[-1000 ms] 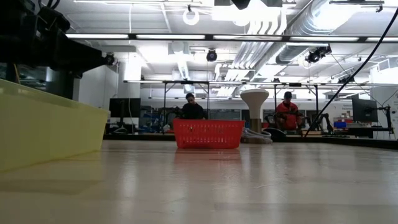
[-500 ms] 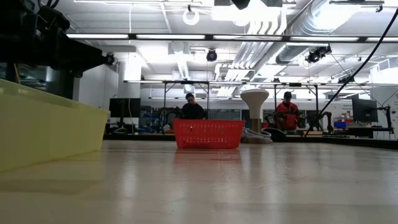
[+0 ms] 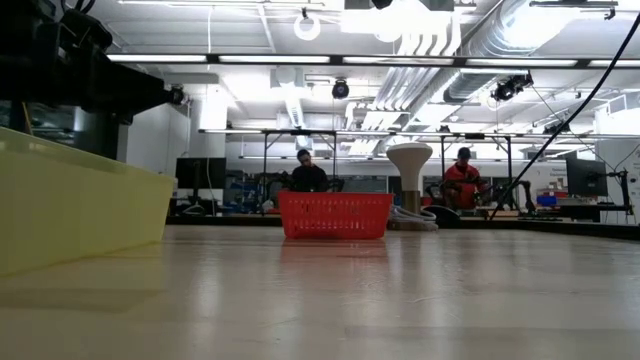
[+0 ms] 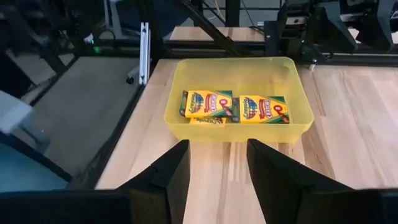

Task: Pick & Place School Supplies
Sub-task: Return to Home Position

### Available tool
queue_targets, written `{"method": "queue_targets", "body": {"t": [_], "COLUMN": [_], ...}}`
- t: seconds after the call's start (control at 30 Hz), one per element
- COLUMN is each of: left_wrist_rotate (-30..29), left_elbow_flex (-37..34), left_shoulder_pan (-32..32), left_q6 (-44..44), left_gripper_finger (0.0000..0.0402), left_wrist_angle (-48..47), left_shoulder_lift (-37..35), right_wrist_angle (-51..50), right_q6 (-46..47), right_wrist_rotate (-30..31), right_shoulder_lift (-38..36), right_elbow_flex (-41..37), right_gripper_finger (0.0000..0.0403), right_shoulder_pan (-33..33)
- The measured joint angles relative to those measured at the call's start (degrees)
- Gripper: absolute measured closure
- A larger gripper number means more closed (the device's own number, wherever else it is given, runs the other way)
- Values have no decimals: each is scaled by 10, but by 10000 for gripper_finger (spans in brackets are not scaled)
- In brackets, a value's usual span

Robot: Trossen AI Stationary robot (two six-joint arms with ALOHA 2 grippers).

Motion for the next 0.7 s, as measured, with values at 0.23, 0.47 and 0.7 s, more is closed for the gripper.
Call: {"method": "queue_targets", "body": {"t": [0.23,0.47,0.7], "left_wrist_rotate": [0,0,0], "left_elbow_flex": [0,0,0], "left_shoulder_pan": [0,0,0], "left_q6": [0,0,0], "left_gripper_finger": [218,218,218], "left_wrist_angle": [0,0,0], "left_shoulder_lift": [0,0,0], "right_wrist_angle": [3,0,21], "right_q6": [20,6,-25], "right_wrist_rotate": [-1,-4,-87], "right_shoulder_lift": [-6,-33,-60], "right_elbow_flex": [0,0,-21], "right_gripper_finger": [254,254,254], "right_shoulder_pan": [-10,-14,-31]}}
